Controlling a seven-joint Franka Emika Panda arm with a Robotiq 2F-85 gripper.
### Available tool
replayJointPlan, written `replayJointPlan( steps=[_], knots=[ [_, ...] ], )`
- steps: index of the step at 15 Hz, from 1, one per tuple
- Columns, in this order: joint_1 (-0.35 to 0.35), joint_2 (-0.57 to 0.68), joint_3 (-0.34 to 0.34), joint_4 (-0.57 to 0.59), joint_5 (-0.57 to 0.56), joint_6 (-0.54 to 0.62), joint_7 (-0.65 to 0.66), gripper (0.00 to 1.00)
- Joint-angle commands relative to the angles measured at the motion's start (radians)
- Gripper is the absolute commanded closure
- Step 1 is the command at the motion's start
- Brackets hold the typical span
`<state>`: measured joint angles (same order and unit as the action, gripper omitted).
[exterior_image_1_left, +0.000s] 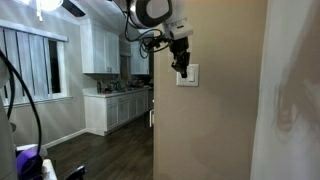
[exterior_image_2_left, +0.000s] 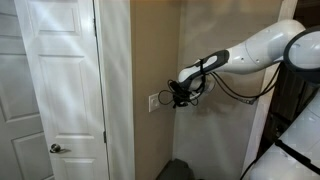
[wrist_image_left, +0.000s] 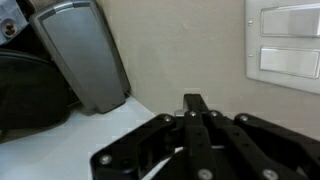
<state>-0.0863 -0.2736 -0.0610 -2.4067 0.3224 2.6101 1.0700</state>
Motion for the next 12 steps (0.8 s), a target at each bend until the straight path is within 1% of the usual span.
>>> replayJointPlan(
  steps=[1, 4, 5, 6, 7, 10, 12],
  knots=[
    [-0.017, -0.091, 0.0, -0.064, 0.023, -0.047, 0.002, 1.0],
    [-0.021, -0.12, 0.001, -0.078, 0.022, -0.069, 0.006, 1.0],
    [-0.023, -0.125, 0.002, -0.079, 0.018, -0.079, 0.006, 0.74],
    [-0.026, -0.129, 0.005, -0.079, 0.014, -0.086, 0.01, 0.72],
    [-0.021, -0.095, 0.006, -0.057, 0.012, -0.064, -0.006, 0.93],
    [-0.022, -0.103, 0.006, -0.06, 0.013, -0.069, -0.007, 0.73],
    [-0.022, -0.103, 0.006, -0.061, 0.013, -0.069, -0.007, 0.72]
  ],
)
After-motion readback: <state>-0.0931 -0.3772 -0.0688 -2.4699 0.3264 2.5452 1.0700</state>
